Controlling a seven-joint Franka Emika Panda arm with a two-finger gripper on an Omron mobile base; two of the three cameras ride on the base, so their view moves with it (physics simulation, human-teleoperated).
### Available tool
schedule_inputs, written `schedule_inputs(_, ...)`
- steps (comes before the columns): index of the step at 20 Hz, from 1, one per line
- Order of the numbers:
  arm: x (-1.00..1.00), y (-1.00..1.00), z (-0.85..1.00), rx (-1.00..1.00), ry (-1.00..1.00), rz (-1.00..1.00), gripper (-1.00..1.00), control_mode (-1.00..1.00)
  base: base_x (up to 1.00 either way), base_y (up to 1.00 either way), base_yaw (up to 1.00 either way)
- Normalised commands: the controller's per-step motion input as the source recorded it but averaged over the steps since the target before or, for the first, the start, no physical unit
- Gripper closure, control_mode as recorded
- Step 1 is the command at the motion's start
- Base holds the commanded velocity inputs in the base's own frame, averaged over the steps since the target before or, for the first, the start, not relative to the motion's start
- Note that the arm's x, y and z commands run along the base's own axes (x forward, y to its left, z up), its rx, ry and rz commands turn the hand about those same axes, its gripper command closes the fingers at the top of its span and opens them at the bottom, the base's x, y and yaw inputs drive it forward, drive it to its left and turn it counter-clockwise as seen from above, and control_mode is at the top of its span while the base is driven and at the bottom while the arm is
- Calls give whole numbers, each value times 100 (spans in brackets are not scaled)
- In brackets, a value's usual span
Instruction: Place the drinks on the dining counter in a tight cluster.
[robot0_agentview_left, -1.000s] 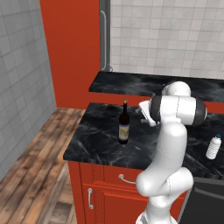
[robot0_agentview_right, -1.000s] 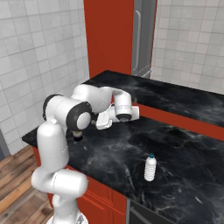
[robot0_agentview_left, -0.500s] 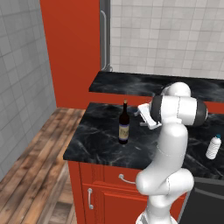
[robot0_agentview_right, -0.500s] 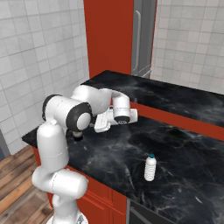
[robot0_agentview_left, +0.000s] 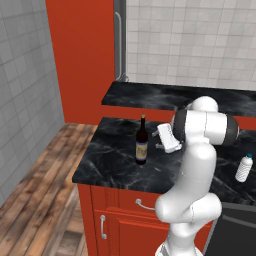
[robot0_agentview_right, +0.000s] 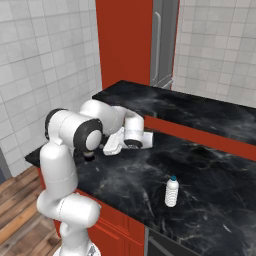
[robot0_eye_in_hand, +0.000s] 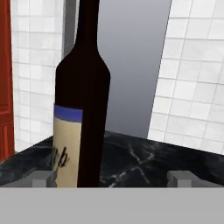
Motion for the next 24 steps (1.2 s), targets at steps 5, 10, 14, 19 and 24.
schedule_inputs(5, 2, 17, 0, -2, 2, -24, -100, -100, 0, 0, 0)
schedule_inputs(10, 0, 14, -2, -1, 0, -7, -100, -100, 0, 0, 0)
schedule_inputs(14, 0, 4, -22, -1, 0, -2, -100, -100, 0, 0, 0)
schedule_inputs(19, 0, 2, -17, -1, 0, -1, -100, -100, 0, 0, 0)
schedule_inputs(24, 0, 8, -2, -1, 0, -1, -100, -100, 0, 0, 0)
